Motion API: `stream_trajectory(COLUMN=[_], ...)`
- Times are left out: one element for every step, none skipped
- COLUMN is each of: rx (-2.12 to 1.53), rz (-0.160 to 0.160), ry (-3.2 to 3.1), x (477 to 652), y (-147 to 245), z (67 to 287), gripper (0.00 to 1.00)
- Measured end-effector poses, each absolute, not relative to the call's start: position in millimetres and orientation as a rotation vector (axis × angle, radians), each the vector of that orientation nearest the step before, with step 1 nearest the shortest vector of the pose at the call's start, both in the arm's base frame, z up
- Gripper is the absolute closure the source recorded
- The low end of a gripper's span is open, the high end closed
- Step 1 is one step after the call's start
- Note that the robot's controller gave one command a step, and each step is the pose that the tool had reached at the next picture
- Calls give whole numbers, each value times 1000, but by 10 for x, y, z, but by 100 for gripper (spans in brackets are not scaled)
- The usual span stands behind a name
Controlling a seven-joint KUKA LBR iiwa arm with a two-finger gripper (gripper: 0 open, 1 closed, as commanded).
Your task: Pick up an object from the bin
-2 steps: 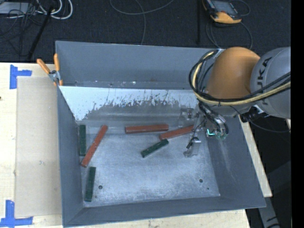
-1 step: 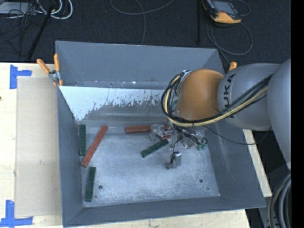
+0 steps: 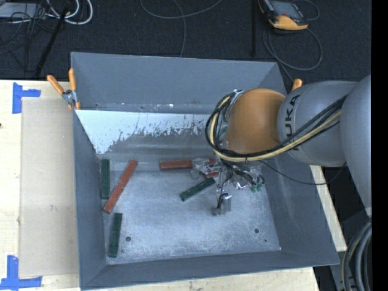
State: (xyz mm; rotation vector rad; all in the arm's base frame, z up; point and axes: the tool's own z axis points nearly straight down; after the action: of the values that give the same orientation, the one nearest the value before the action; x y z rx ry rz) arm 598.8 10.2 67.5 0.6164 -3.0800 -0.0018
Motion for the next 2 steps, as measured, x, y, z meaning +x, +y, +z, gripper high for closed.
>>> stream_trajectory(rx=[615,613], rz=[-2,-2], ry=[-3081,-3081], x=[5989,5991], y=[102,101], z=[674,674], gripper=[0,0])
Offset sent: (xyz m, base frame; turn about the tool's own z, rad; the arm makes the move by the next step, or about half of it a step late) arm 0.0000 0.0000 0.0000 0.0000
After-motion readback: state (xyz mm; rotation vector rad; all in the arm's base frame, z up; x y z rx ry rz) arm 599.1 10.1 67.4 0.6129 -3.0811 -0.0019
